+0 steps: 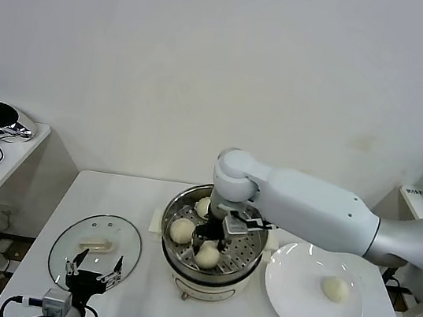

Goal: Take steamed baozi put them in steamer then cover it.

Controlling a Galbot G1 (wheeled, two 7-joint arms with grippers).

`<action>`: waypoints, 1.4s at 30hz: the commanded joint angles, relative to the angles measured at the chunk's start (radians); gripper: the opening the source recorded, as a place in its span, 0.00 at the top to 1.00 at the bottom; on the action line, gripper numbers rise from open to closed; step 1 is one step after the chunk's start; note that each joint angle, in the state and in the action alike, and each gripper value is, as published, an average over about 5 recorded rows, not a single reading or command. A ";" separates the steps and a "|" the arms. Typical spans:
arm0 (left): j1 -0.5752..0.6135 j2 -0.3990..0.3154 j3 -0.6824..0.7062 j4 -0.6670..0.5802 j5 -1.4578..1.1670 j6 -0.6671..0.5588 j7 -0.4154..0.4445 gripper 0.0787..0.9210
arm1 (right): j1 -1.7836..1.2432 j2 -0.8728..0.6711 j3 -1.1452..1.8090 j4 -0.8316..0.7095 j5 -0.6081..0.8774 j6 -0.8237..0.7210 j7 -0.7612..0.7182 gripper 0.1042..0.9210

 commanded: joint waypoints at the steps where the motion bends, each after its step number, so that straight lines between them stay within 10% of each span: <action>1: -0.001 0.000 0.000 0.005 -0.001 0.000 0.001 0.12 | 0.006 0.000 0.000 0.001 0.007 -0.045 0.045 0.32; 7: 0.000 -0.002 0.005 0.007 -0.001 0.000 0.002 0.12 | 0.045 -0.031 0.030 0.016 0.046 -0.091 0.043 0.14; 25: 0.013 0.027 0.021 -0.030 -0.006 0.011 0.011 0.12 | 0.325 -0.443 -0.024 0.068 0.467 -0.831 0.045 0.12; 42: 0.039 0.042 0.021 -0.050 -0.022 0.020 0.017 0.12 | -0.075 -0.710 0.288 0.053 0.248 -1.184 -0.054 0.12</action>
